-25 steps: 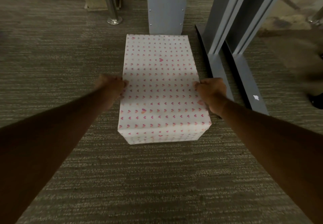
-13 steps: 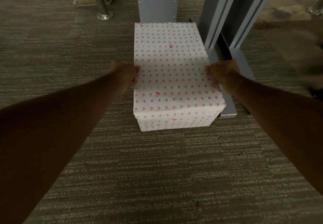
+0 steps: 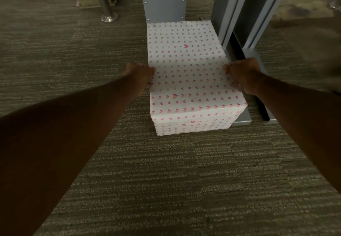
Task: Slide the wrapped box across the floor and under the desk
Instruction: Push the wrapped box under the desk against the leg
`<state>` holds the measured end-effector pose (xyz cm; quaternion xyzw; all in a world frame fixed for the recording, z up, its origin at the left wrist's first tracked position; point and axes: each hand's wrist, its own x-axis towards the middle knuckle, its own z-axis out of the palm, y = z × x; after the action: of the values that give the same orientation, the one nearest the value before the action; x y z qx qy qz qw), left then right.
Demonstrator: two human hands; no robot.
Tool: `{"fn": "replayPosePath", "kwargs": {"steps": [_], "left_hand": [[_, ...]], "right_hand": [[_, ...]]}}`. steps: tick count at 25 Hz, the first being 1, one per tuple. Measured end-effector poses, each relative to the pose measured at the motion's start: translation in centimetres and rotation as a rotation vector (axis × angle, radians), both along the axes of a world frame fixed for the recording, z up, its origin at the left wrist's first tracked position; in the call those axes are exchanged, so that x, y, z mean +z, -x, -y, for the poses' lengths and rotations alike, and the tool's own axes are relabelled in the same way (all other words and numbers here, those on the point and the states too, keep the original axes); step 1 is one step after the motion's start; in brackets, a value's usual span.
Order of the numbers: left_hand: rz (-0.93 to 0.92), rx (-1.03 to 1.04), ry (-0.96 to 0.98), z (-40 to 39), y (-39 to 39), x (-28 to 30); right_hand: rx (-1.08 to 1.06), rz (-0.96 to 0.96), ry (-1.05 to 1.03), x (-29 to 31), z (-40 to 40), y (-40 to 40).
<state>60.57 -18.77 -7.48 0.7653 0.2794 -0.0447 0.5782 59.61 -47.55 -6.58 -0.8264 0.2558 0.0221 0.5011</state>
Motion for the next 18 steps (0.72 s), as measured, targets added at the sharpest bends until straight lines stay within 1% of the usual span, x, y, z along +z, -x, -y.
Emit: {"fn": "replayPosePath", "kwargs": {"steps": [5,9,12,15,18], "left_hand": [[-0.008,-0.044,-0.047,0.23,-0.30,-0.07],[0.027,0.017,-0.041,0.41,-0.65,-0.22],[0.016,0.033,-0.016,0.55,-0.48,-0.34],[-0.014,-0.020,-0.030,0.54,-0.34,-0.13],[-0.007,-0.078,-0.057,0.57,0.13,0.26]], "right_hand": [[0.030,0.014,-0.011,-0.29,0.26,-0.56],[0.036,0.009,0.029,-0.43,0.37,-0.87],[0.025,0.011,0.038,-0.42,0.60,-0.78],[0.025,0.014,0.058,-0.36,0.88,-0.59],[0.053,0.034,0.055,-0.26,0.85,-0.12]]}}
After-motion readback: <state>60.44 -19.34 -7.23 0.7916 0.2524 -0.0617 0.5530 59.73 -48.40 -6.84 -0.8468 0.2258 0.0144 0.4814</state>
